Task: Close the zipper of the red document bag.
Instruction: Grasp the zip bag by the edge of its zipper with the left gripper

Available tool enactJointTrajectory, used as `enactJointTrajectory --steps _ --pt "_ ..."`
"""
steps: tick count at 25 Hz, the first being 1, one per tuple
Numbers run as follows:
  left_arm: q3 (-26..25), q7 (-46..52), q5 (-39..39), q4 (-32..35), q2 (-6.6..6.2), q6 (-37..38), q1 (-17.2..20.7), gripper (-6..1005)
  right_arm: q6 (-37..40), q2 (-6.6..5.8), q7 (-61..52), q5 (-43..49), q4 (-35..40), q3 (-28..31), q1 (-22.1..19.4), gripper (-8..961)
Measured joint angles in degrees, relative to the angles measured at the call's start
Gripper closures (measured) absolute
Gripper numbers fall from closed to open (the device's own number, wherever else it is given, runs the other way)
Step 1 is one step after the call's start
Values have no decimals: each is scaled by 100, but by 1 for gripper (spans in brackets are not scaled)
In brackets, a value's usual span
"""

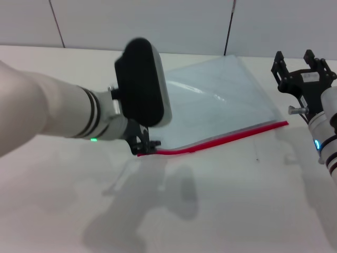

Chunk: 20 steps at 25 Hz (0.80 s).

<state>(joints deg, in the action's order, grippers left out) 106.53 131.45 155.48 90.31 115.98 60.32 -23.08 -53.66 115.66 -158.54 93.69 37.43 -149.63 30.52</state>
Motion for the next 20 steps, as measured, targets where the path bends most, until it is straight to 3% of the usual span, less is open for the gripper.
enactJointTrajectory --steps 11,20 --pt "261 -20 140 -40 -3 509 -84 340 136 0 -1 -6 -69 65 40 285" --pt "270 36 461 -332 14 483 -215 340 143 0 -1 -9 -69 84 48 285"
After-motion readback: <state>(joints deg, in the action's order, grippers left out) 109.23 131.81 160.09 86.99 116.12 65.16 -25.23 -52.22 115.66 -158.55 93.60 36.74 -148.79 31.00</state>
